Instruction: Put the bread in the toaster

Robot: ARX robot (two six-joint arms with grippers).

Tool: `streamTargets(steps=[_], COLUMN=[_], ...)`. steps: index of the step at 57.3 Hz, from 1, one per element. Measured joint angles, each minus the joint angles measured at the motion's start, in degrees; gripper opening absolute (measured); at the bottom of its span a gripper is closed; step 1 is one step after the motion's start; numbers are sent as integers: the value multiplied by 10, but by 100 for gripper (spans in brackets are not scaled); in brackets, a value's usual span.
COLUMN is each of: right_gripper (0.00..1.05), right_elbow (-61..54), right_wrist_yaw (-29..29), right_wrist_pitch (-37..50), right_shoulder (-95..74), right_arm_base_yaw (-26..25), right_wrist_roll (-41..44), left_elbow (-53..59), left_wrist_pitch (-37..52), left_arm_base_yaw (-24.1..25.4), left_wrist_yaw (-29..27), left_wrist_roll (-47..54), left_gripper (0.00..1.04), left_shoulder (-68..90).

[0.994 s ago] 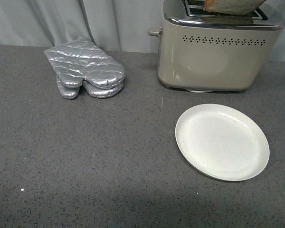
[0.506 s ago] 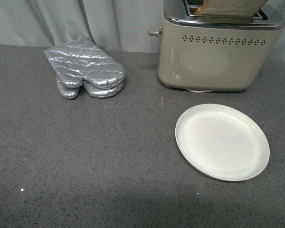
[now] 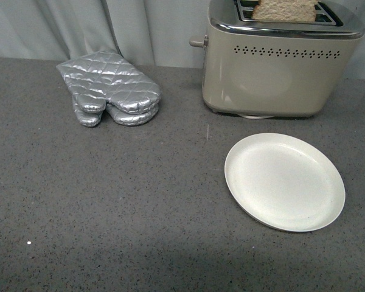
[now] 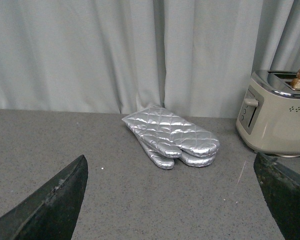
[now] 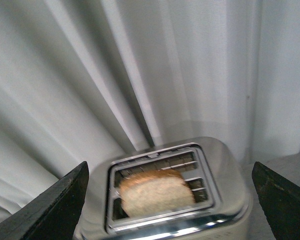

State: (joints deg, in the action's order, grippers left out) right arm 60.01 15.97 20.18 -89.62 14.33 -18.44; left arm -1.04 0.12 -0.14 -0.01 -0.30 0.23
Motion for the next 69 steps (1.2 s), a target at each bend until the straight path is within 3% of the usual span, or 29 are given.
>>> streamTargets(steps=[5, 11, 24, 37, 45, 55, 60, 65, 69], right_gripper=[95, 95, 95, 94, 67, 33, 15, 1, 0], right_elbow=[-101, -244, -380, -442, -510, -539, -548, -552, -558], right_wrist_yaw=[-14, 16, 67, 109, -20, -68, -150, -153, -157], right_wrist_pitch=[33, 51, -42, -214, -209, -208, -209, -209, -209], right_shoulder=[61, 183, 412, 644, 809, 836, 850, 855, 859], right_arm_base_yaw=[-6, -18, -40, 21, 6, -46, -112, -138, -141], right_wrist_roll=[96, 188, 208, 171, 181, 182, 183, 182, 183], left_elbow=[0, 0, 0, 0, 0, 0, 0, 0, 0], left_wrist_pitch=[0, 0, 0, 0, 0, 0, 0, 0, 0], left_arm_base_yaw=[0, 0, 0, 0, 0, 0, 0, 0, 0], left_wrist_yaw=[0, 0, 0, 0, 0, 0, 0, 0, 0], left_wrist_roll=[0, 0, 0, 0, 0, 0, 0, 0, 0], left_gripper=[98, 98, 98, 98, 98, 98, 98, 98, 98], left_shoulder=[0, 0, 0, 0, 0, 0, 0, 0, 0])
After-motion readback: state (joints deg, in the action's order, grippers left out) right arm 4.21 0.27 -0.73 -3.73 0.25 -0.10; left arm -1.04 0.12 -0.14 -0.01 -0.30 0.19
